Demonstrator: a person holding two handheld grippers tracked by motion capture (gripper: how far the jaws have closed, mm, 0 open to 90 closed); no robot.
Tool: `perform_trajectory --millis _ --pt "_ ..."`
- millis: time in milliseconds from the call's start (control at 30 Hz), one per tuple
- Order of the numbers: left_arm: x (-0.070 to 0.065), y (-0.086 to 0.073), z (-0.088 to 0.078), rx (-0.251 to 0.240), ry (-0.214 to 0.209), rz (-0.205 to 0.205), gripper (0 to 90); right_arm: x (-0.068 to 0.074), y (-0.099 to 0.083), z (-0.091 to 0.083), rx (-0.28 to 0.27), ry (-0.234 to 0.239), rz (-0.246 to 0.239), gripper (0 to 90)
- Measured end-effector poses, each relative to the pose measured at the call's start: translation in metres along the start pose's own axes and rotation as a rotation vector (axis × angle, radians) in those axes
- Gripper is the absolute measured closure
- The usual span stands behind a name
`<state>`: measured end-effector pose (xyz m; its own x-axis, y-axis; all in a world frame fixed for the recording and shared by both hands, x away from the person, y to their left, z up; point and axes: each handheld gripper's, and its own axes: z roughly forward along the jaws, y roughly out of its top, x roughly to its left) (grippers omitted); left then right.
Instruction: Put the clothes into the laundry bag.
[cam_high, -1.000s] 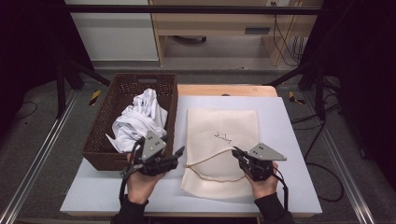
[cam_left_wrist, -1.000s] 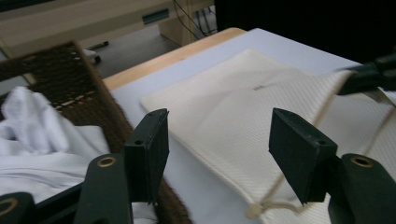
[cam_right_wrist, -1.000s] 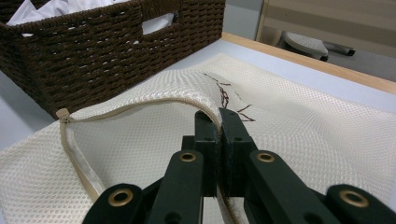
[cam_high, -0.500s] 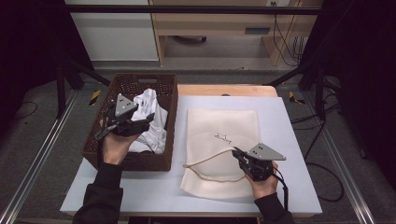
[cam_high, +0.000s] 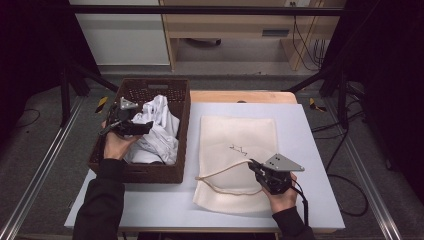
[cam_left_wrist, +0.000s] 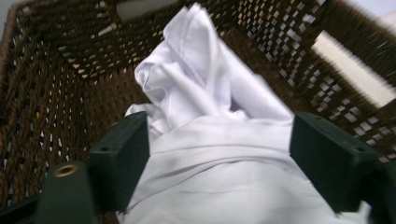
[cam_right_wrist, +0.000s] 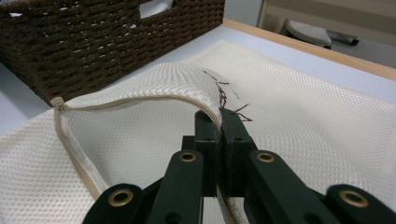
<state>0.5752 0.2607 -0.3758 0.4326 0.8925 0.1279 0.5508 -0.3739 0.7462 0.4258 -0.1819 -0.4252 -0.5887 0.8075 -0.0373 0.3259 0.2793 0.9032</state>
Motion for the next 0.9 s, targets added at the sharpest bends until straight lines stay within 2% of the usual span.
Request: perform_trajectory --millis 33,67,100,167,233,300,333,400,567,700,767,800,867,900 --pt "0.0 0.0 0.0 0.0 0.0 0.0 16.1 0.0 0.0 0.0 0.0 0.0 0.0 87.1" --pt "0.001 -0.003 0.007 0.031 -0.013 0.015 14.8 0.0 0.0 0.001 0.003 0.004 0.004 87.1" --pt "0.001 -0.003 0.007 0.031 -0.013 0.015 14.3 0.0 0.0 0.001 0.003 0.004 0.004 87.1" --pt "0.0 -0.008 0.017 0.094 -0.017 0.019 12.4 0.0 -0.001 0.001 0.009 0.005 0.005 87.1" --pt "0.001 -0.01 0.02 0.109 -0.017 0.018 9.4 -0.001 -0.001 0.001 0.012 0.006 0.0 87.1" --pt "0.002 -0.011 0.021 0.111 -0.02 0.007 8.8 -0.001 -0.002 0.002 0.016 0.01 0.001 87.1" --pt "0.004 -0.016 0.026 0.122 -0.037 -0.02 7.2 -0.001 -0.002 0.002 0.015 0.012 0.003 87.1" --pt "0.004 -0.019 0.032 0.166 -0.044 -0.05 5.2 0.0 -0.002 0.003 0.019 0.014 0.003 87.0" --pt "-0.001 -0.022 0.041 0.206 -0.049 -0.019 4.4 -0.001 -0.002 0.003 0.025 0.019 0.001 87.0" --pt "0.001 -0.024 0.046 0.243 -0.089 -0.059 5.7 -0.002 -0.003 0.004 0.03 0.022 0.007 87.0" --pt "0.0 -0.025 0.047 0.261 -0.093 -0.054 8.5 -0.002 -0.003 0.004 0.031 0.021 0.008 87.0" --pt "-0.003 -0.025 0.05 0.307 -0.109 -0.041 10.7 -0.003 -0.003 0.004 0.031 0.021 0.012 87.0" --pt "-0.006 -0.025 0.051 0.347 -0.116 -0.026 15.5 -0.003 -0.003 0.004 0.03 0.022 0.014 87.0" --pt "-0.006 -0.025 0.051 0.347 -0.116 -0.026 18.5 -0.003 -0.003 0.004 0.031 0.024 0.014 87.0"
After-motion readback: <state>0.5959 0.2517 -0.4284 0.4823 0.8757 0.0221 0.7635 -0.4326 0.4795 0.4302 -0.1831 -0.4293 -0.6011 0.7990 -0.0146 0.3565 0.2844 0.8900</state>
